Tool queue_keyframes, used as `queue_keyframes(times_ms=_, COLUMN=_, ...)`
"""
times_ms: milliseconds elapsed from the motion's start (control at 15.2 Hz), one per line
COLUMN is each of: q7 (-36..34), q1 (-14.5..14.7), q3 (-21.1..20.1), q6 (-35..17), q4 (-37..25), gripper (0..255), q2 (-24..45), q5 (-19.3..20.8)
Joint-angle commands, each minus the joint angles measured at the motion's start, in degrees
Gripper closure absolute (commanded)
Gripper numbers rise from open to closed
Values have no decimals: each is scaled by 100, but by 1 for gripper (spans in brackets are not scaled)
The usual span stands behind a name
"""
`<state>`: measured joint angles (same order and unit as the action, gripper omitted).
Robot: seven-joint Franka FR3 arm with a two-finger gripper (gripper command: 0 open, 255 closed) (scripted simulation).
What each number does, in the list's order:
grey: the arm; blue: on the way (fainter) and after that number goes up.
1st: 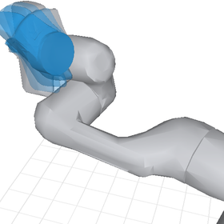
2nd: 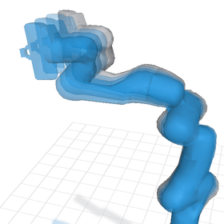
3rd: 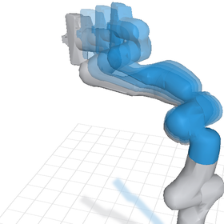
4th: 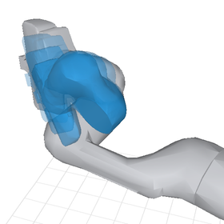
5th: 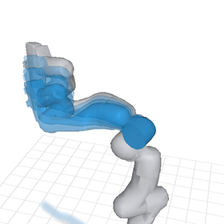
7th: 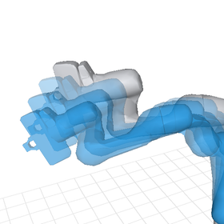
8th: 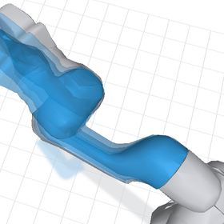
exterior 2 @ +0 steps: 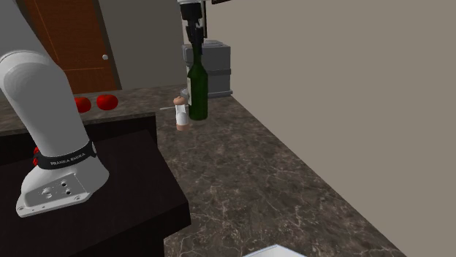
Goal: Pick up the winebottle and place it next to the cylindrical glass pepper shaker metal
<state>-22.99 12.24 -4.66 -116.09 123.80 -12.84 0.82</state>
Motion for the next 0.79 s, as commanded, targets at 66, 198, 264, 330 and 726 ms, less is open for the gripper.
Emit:
queue_keyframes(times_ms=66, q7=-11, q1=1, q3=-4, q6=-235, q4=193, gripper=255, q2=35, q5=5)
queue_keyframes(times_ms=198, q7=-18, q1=1, q3=-7, q6=-391, q4=310, gripper=255, q2=74, q5=9)
queue_keyframes(times_ms=264, q7=-21, q1=1, q3=-8, q6=-469, q4=367, gripper=255, q2=95, q5=12)
queue_keyframes(times_ms=330, q7=-25, q1=0, q3=-9, q6=-547, q4=423, gripper=255, q2=118, q5=15)
queue_keyframes(times_ms=726, q7=-51, q1=-2, q3=-17, q6=-1020, q4=733, gripper=255, q2=282, q5=36)
